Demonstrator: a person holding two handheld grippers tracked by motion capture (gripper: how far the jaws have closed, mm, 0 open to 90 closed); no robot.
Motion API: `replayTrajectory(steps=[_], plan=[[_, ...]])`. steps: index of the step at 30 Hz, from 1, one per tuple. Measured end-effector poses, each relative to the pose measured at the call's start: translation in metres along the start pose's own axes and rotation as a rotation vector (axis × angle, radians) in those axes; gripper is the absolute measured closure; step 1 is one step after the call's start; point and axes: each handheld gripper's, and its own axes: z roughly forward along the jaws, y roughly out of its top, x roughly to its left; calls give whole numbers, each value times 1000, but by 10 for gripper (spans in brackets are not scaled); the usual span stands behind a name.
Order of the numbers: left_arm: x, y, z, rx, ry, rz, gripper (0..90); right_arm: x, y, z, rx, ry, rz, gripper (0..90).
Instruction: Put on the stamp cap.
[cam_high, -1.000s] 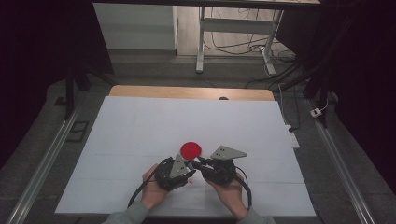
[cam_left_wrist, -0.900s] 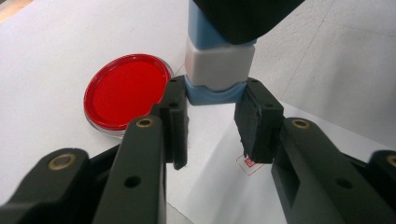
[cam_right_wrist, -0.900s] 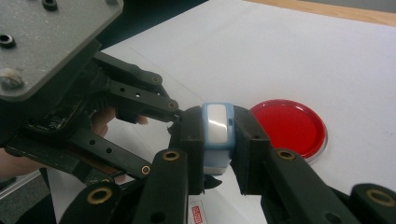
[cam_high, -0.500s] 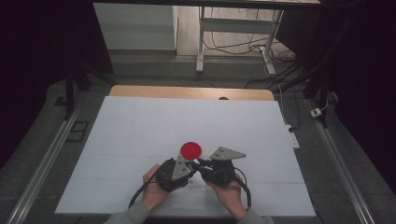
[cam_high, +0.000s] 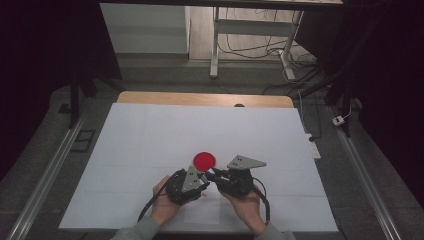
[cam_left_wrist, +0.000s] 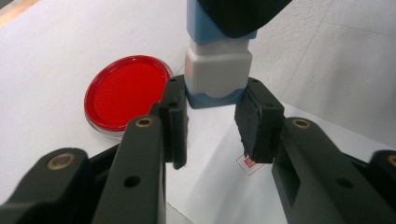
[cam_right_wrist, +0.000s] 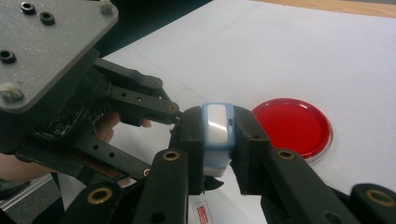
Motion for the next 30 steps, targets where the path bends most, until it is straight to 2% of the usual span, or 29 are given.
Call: replayTrajectory(steps=[9, 13, 24, 28, 30], plan=[[2, -1, 0, -10, -13, -11, 631, 0, -1, 0, -15, 2, -1, 751], [3, -1, 0, -7, -20, -15, 564, 0, 0, -2, -28, 4, -6, 751], [8, -4, -7, -24, -27, -52, 476, -2, 1, -4, -39, 10, -10, 751], [10, -5, -11, -26, -38, -70, 460, -3, 2, -5, -42, 10, -15, 751], [12, -6, -13, -18, -62, -80, 452, -3, 2, -6, -45, 9, -15, 751]])
